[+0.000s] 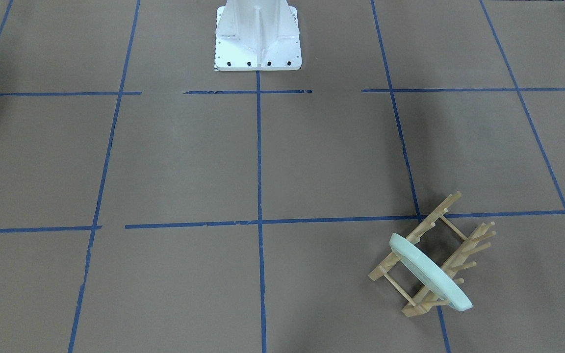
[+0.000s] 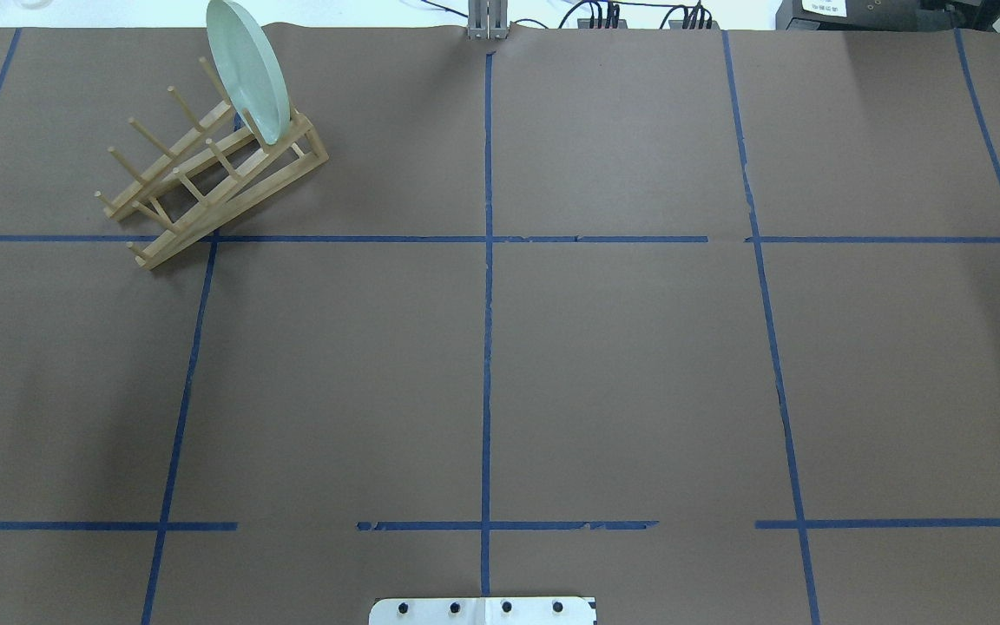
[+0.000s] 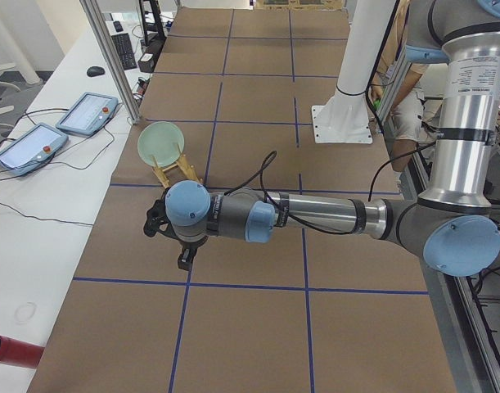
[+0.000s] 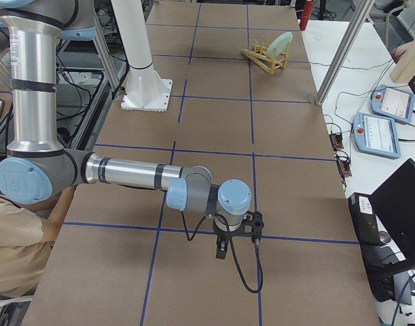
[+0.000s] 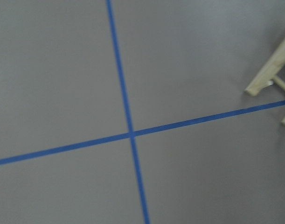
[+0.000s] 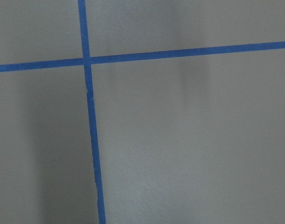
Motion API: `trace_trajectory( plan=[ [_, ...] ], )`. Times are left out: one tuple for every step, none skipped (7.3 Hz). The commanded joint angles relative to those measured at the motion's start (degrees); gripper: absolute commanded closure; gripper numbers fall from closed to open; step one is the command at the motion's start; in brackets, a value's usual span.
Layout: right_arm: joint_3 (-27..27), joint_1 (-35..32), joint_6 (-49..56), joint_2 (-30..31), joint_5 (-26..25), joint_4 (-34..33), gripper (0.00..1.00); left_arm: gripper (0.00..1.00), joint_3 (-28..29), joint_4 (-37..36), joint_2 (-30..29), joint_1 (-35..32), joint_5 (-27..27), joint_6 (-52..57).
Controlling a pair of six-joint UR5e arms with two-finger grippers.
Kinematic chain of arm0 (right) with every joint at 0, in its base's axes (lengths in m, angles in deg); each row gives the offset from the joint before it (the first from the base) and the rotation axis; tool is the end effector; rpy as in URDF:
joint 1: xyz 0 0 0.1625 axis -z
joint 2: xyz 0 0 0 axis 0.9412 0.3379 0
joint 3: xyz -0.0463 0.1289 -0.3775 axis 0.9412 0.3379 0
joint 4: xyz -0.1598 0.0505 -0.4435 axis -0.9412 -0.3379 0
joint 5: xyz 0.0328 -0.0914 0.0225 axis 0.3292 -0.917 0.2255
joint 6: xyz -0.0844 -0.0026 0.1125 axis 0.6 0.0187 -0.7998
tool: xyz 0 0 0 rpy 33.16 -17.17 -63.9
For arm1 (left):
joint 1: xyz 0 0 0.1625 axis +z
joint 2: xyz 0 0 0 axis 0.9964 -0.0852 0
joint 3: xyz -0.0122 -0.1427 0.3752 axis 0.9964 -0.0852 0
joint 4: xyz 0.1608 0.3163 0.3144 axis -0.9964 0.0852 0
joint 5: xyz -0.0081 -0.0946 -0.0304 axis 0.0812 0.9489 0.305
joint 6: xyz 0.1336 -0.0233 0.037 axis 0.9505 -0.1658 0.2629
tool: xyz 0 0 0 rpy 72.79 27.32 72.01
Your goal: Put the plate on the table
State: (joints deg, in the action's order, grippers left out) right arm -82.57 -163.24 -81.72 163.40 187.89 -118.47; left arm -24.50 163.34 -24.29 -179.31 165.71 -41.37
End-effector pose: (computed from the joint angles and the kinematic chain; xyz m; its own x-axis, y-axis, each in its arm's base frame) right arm 0.0649 -0.5157 0.7065 0.7307 0.0970 0.6758 -0.0405 0.9943 -0.0988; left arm -0.0552 -0.5887 0.5672 0.5211 0.2070 -0.8280 0.0545 0.9601 0.2743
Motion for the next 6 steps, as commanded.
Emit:
trace_trajectory(
  plan=[
    [0.0, 0.0, 0.0, 0.0, 0.0, 0.0, 0.00, 0.00, 1.2, 24.4, -2.6, 5.7, 3.3, -37.5],
    [0.0, 0.0, 0.0, 0.0, 0.0, 0.0, 0.00, 0.00, 4.5, 33.6, -6.1, 8.6, 3.2, -51.2],
    [0.0, 0.0, 0.0, 0.0, 0.0, 0.0, 0.00, 0.00, 5.6, 37.5, -11.3, 14.1, 0.6, -63.5],
    [0.0, 0.0, 0.0, 0.0, 0.0, 0.0, 0.00, 0.00, 5.5, 37.8, -16.8, 19.6, -9.7, -73.4],
    [0.0, 0.0, 0.0, 0.0, 0.0, 0.0, 0.00, 0.00, 6.1, 38.8, -21.1, 25.2, -18.4, -82.7],
    [0.0, 0.0, 0.0, 0.0, 0.0, 0.0, 0.00, 0.00, 8.8, 40.2, -24.9, 25.6, -20.4, -90.8]
  ],
)
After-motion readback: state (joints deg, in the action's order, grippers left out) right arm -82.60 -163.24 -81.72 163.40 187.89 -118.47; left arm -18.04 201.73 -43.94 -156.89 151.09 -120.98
